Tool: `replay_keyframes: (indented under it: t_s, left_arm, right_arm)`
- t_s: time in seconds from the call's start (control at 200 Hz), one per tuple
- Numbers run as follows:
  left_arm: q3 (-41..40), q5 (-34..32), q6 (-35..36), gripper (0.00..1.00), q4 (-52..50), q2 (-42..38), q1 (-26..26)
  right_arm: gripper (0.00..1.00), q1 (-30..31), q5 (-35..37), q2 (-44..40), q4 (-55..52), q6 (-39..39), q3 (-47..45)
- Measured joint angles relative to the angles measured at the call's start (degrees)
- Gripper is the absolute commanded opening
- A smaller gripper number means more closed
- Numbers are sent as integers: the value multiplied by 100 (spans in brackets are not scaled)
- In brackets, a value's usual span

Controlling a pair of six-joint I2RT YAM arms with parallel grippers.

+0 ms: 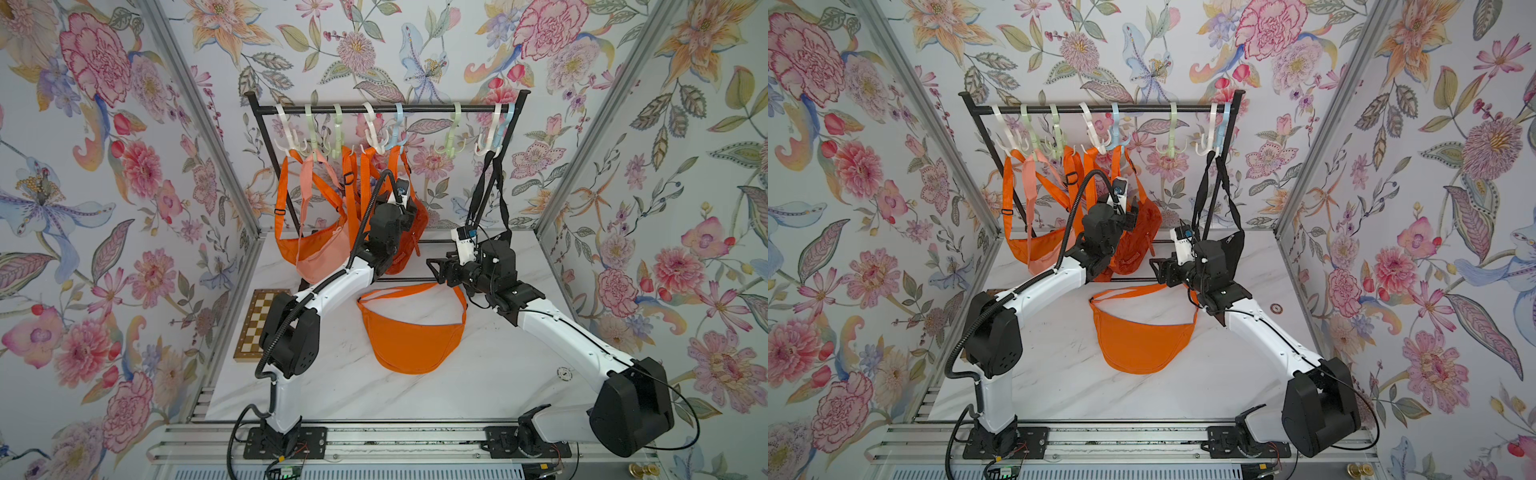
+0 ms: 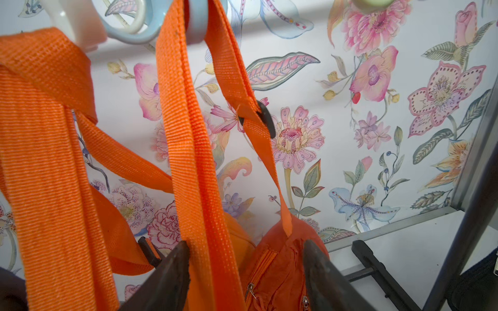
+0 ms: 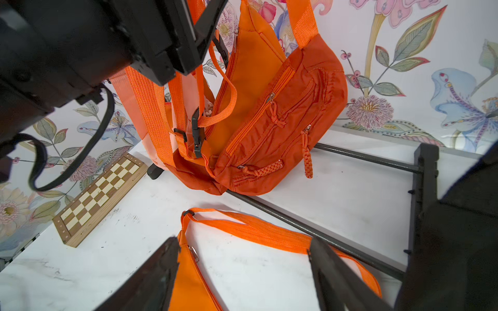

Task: Take the bag off the hook
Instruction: Pick up the bag from the hook.

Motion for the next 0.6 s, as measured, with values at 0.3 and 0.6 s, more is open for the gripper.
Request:
replay_keyframes:
  t_s: [0.3,0.6]
  left_arm:
    - [1008,-197,186,39,-271,625,44]
    - [1217,-293,354,0,-468,754,72]
  right_arm:
    - [77,-2,-52,0,4,-2,0]
    - [79,-98,-76,13,13,-118,2]
